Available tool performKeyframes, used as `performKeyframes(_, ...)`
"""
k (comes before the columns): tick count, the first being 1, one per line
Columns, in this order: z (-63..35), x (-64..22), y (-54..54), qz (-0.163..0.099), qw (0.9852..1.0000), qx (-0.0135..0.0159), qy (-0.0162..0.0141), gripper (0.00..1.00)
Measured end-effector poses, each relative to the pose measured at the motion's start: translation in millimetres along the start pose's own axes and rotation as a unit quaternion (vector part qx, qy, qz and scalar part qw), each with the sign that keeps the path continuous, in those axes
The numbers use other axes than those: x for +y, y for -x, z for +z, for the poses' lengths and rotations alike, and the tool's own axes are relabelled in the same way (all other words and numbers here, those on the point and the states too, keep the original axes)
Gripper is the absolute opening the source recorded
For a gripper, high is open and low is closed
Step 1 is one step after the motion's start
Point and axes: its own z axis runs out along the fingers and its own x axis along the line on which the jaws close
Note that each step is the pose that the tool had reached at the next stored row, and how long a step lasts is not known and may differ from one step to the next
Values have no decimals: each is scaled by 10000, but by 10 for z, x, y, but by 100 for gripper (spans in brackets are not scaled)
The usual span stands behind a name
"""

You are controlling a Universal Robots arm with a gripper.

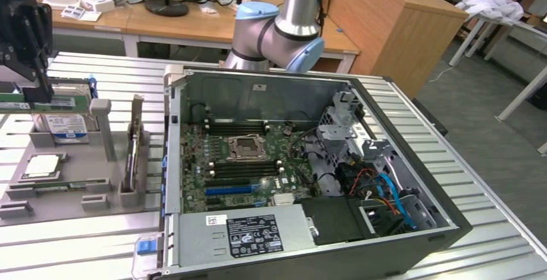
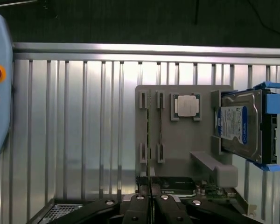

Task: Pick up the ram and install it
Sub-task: 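Pick up the ram and move it above insertion slot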

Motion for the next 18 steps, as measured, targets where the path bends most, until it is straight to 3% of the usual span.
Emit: performKeyframes(18,0,-173,-1,0,10000,0,0,12)
